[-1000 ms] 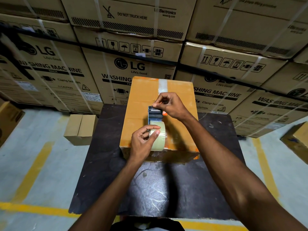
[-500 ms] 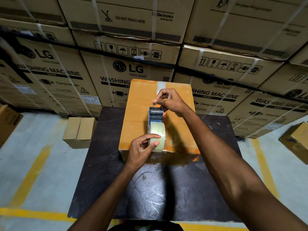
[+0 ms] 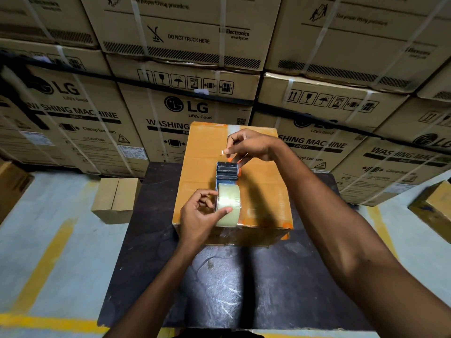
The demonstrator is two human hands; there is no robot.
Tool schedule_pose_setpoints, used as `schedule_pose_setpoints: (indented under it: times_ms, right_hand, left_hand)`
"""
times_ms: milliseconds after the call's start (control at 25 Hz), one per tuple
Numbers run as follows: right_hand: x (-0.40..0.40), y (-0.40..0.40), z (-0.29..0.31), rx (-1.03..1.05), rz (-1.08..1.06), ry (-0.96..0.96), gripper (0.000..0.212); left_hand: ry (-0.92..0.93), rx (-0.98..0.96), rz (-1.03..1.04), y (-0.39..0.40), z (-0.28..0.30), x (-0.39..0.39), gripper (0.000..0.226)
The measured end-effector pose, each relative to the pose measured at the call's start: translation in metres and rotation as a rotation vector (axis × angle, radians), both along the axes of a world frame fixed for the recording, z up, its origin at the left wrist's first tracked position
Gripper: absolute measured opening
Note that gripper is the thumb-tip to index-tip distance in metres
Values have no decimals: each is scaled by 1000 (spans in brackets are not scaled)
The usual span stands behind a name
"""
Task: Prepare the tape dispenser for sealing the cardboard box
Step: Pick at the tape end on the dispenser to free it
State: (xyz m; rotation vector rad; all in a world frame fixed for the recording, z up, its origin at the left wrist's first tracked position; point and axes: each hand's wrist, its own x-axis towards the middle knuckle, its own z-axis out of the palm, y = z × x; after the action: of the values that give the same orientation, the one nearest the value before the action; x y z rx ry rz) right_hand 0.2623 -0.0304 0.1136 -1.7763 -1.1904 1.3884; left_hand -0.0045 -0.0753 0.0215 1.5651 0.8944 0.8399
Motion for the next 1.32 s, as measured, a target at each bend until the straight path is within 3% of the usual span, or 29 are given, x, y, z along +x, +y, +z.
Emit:
schedule_pose_setpoints:
  times_ms: [160,360,520,760,880,1040,1160,1320]
  right_hand:
    - [-2,3,2,-35,39,23,18]
    - [-2,4,4,-55,38,34,21]
    - [-3,4,1,-73,1,70,24]
    - [11,-4,1,-165,-140,167,38]
    - [12,-13,-5,-174,-175,208,33]
    - [15,-27,-8,-102,-267,381,31]
    - [7,-42,-15,1,-372,411,41]
    - [-30,-64,-44,232,-638,409,35]
  left_hand:
    - [-8,26,69,25,8,8,10]
    - [43,31,-14,70,18,32,25]
    - [43,65,-98,82,31,53,9]
    - [34,-33,-69,84,24,67,7]
    - [37,-31,-67,83,27,71,2]
    - [59,-13,-64,83,28,71,3]
    - [42,-21,-80,88,26,69,9]
    - [42,-75,-74,92,27,70,10]
